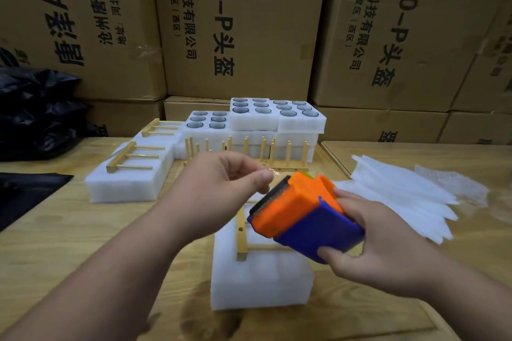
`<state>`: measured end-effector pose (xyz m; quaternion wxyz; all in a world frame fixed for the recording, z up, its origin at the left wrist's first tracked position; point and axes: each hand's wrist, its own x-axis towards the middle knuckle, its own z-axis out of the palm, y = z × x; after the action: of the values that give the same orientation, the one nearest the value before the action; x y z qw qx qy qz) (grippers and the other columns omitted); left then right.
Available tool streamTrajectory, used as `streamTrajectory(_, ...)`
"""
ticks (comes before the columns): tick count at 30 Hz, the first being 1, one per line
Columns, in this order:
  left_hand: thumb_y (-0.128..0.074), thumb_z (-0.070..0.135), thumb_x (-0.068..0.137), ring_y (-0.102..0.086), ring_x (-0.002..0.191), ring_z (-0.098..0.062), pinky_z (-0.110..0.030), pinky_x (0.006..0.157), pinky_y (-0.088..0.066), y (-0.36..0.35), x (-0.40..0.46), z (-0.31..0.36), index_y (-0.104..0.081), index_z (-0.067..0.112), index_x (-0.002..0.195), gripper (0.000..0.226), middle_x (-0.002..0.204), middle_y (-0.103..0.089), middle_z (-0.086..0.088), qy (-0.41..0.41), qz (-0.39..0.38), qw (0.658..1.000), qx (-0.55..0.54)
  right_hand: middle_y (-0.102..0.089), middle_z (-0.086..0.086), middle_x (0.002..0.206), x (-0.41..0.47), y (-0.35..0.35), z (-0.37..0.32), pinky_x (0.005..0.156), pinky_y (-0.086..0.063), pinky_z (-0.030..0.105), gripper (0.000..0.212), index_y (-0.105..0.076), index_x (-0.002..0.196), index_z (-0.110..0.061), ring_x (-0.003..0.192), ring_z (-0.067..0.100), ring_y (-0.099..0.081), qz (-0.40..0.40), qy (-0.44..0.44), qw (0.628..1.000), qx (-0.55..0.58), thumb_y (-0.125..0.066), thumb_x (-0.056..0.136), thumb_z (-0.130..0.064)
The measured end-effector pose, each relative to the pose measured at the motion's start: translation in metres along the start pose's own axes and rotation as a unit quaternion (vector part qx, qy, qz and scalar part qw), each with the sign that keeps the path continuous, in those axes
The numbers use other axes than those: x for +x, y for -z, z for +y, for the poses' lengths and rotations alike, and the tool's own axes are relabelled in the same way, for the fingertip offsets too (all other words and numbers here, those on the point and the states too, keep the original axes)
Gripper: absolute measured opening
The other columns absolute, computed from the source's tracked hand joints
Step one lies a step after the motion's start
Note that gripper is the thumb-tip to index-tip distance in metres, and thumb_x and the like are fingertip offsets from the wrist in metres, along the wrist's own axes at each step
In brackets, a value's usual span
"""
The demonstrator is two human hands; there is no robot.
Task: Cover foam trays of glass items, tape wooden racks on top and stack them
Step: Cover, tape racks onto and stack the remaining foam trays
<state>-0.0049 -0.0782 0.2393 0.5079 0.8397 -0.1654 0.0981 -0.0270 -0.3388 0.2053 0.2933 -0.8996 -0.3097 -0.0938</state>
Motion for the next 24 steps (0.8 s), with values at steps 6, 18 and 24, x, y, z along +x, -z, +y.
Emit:
streamTrajectory(6, -0.07, 0.033, 0.092, -0.068, 0.067, -0.004, -0.025, 0.066, -0.051, 0.002, 0.008, -0.001, -0.08, 0.023, 0.078, 0.02, 0.077, -0.076, 0.002, 0.119, -0.014, 0.987, -0.104, -0.051, 0.002, 0.055, 0.029, 0.007, 0.0, 0.049, -0.033, 0.021, 0.035, -0.056, 0.065, -0.016, 0.049, 0.007, -0.044, 0.104, -0.051, 0.982, 0.152, -0.046, 0.066, -0.05)
streamTrajectory(18, -0.074, 0.034, 0.089, -0.059, 0.058, -0.006, -0.024, 0.057, -0.049, 0.0, 0.017, -0.015, -0.077, 0.017, 0.082, 0.019, 0.072, -0.07, 0.001, 0.211, 0.034, 0.953, -0.214, -0.05, -0.011, 0.046, 0.072, 0.021, -0.001, 0.043, -0.031, 0.019, 0.054, -0.059, 0.057, -0.03, 0.042, 0.004, -0.043, 0.075, -0.108, 0.989, 0.063, -0.053, 0.063, -0.083)
streamTrajectory(24, -0.076, 0.033, 0.087, -0.059, 0.059, -0.008, -0.025, 0.057, -0.048, 0.0, 0.018, -0.019, -0.078, 0.017, 0.078, 0.018, 0.072, -0.071, 0.001, 0.214, 0.043, 0.955, -0.201, -0.058, 0.001, 0.055, 0.076, 0.031, 0.001, 0.05, -0.038, 0.03, 0.066, -0.063, 0.066, -0.017, 0.048, 0.01, -0.051, 0.044, -0.106, 0.992, 0.054, -0.056, 0.064, -0.083)
